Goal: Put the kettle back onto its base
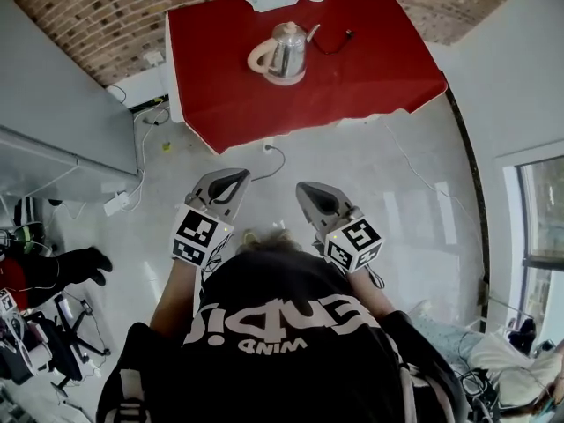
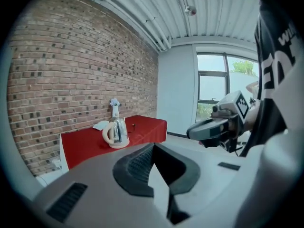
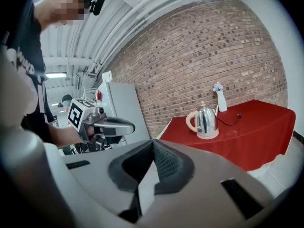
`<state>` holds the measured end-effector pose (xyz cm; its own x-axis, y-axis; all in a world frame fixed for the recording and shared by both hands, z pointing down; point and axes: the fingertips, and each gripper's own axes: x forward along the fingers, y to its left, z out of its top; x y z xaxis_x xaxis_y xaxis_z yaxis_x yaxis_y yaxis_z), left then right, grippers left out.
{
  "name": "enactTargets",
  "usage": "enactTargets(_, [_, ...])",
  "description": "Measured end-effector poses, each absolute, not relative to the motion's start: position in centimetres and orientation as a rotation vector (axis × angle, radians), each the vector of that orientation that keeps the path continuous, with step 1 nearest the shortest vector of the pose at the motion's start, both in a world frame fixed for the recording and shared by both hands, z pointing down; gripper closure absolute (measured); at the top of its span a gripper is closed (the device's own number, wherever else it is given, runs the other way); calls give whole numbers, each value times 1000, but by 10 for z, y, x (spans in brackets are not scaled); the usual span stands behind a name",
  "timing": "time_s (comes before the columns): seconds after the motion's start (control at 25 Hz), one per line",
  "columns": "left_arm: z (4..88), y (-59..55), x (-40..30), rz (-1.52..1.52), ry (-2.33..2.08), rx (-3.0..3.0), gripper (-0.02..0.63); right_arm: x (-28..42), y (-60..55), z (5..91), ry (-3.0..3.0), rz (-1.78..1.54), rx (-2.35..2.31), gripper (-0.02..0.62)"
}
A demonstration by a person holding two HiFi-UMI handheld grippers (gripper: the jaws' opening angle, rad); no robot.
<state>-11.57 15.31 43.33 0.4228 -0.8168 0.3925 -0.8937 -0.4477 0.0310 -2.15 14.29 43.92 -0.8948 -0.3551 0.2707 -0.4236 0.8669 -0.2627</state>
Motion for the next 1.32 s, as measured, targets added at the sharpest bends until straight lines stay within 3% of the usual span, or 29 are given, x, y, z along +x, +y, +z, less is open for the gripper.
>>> enactTargets(0.44, [431,172,-78,449,-1503,2451,597,4,166,436,-2857,453,603,572])
enactTargets(1.32, [439,177,-80,542,-1506,2410,597,12,179,437,-2858,471,586,572])
